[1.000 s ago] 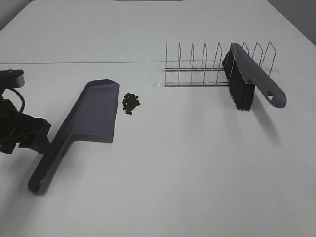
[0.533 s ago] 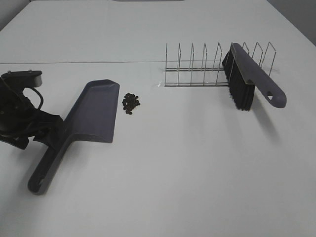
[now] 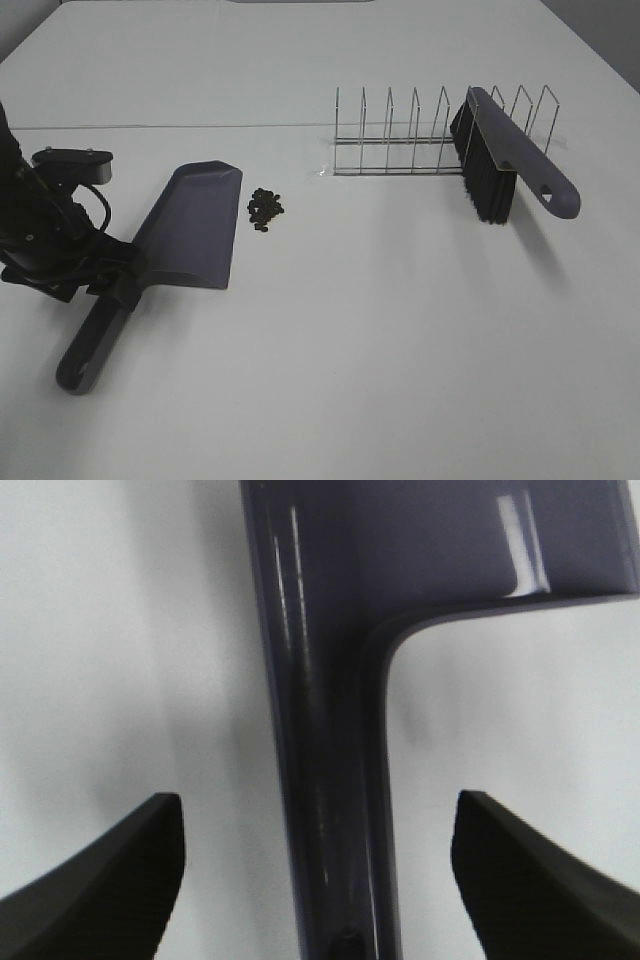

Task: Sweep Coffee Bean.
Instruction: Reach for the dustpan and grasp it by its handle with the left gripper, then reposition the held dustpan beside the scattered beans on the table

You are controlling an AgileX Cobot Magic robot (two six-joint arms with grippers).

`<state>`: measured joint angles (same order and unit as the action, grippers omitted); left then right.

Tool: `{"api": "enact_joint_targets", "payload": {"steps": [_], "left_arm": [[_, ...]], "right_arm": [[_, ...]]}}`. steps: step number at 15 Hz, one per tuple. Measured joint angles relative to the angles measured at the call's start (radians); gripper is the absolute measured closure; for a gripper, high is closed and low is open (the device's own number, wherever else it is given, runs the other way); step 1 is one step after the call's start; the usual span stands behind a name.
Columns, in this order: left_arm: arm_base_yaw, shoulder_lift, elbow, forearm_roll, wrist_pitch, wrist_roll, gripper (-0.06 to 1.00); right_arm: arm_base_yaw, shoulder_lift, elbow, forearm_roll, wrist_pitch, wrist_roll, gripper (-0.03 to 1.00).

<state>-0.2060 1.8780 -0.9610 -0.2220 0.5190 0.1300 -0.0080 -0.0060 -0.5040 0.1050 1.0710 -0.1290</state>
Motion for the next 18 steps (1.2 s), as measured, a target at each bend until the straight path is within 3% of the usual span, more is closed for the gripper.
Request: {"api": "enact_joint_targets", "payload": {"steps": [9,13,17,18], "left_arm": [[-0.031,0.073,-0.002,0.009,-0.072,0.000,0.25],[-0.031,0.077,-0.002,0.014,-0.075,0.001,0.59],[-0.031,0.077,-0.002,0.011,-0.074,-0.017,0.59],[-0.031,0.077,-0.002,0.011,-0.075,-0.080,0.59]], "right_arm": [[0.000,0.000,0.000,-0.003,0.000,0.000,0.17],[0.000,0.000,0.000,-0.003,0.000,0.000,0.17],[0.000,0.000,0.000,-0.003,0.000,0.000,0.17],[0.000,0.000,0.000,-0.003,0.000,0.000,0.17]]}}
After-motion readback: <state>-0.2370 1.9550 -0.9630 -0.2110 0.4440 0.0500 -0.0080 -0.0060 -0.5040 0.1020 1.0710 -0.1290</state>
